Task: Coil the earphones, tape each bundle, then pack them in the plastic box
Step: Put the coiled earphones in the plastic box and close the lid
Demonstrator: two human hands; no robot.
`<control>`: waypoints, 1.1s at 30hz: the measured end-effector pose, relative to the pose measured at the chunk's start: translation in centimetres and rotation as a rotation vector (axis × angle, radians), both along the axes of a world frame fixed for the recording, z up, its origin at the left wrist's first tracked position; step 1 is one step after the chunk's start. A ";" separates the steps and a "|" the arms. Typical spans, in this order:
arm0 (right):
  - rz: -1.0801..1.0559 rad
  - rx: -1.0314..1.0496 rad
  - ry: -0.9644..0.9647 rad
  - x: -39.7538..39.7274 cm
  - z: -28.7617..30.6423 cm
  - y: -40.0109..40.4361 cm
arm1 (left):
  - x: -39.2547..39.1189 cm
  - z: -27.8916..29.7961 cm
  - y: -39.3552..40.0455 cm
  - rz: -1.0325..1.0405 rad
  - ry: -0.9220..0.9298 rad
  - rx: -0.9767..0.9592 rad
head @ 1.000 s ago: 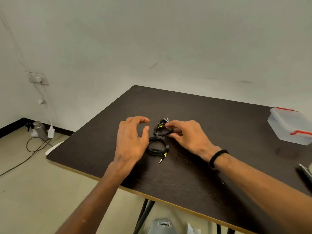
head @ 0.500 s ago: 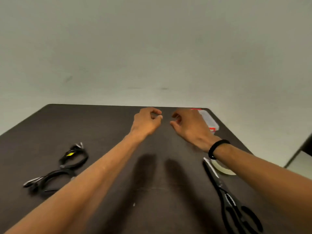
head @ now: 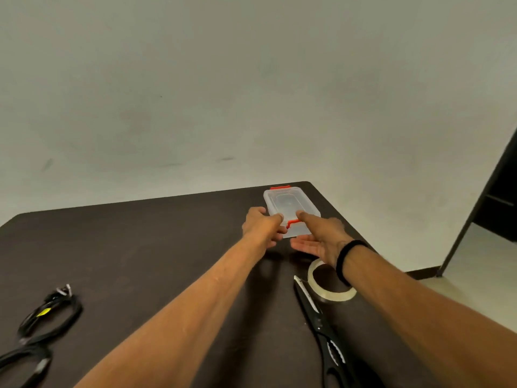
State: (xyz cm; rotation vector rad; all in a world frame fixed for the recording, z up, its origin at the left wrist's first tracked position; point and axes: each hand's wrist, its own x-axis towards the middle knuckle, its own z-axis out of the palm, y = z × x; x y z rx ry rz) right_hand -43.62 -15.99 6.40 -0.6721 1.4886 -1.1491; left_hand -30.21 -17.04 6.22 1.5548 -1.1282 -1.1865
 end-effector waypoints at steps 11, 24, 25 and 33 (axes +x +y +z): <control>-0.017 -0.115 0.011 -0.4 0.1 -0.5 | 1.1 -0.6 1.3 0.180 0.041 -0.040; 0.517 -0.218 0.127 3.6 2.5 3.8 | 16.6 1.2 9.7 0.285 -0.268 -0.224; 0.535 -0.231 0.135 4.3 2.8 4.3 | 17.5 1.2 10.6 0.277 -0.274 -0.210; 0.543 -0.279 0.173 9.2 3.3 9.6 | 20.8 0.7 17.1 0.330 -0.234 -0.186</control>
